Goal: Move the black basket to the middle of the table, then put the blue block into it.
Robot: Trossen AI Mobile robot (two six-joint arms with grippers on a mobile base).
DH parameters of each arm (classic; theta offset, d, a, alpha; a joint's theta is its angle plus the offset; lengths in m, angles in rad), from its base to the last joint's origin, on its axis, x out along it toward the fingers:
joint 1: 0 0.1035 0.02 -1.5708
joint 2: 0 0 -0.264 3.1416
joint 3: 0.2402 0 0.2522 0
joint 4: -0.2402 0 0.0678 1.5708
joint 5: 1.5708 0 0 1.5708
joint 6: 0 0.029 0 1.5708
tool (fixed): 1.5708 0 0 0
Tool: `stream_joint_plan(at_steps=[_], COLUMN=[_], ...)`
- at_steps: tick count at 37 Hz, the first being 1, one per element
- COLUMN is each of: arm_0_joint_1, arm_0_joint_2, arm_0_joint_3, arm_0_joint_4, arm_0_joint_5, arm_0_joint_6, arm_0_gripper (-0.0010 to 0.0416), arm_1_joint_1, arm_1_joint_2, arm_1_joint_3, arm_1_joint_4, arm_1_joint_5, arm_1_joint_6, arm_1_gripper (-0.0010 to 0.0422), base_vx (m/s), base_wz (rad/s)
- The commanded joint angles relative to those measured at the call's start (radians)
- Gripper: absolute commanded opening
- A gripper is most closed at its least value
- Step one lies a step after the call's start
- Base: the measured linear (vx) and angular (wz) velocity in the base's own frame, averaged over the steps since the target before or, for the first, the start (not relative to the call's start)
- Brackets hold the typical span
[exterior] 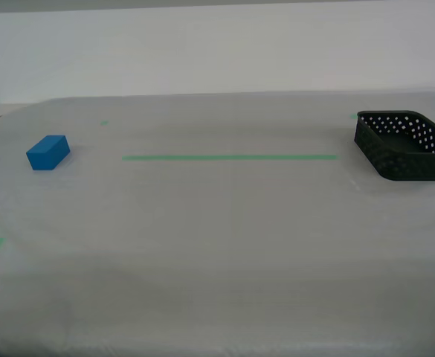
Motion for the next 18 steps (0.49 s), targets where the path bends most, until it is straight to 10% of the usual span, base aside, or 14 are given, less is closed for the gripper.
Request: stream_joint_plan(at_steps=[1, 18], arm_0_joint_1=[0.000, 0.000], arm_0_joint_2=[0.000, 0.000], arm_0_joint_3=[0.001, 0.001], arm_0_joint_4=[-0.037, -0.037], arm_0_joint_5=[-0.001, -0.001], arm_0_joint_6=[-0.003, -0.003], arm_0_gripper=[0.0000, 0.0000], arm_1_joint_1=[0.000, 0.000], arm_1_joint_2=[0.000, 0.000], arm_1_joint_3=[0.000, 0.000], arm_1_joint_4=[0.006, 0.006], arm_1_joint_5=[-0.001, -0.001], arm_1_joint_6=[0.002, 0.002], arm_1_gripper=[0.0000, 0.0000], base_vx=[0.000, 0.000], base_wz=[0.000, 0.000])
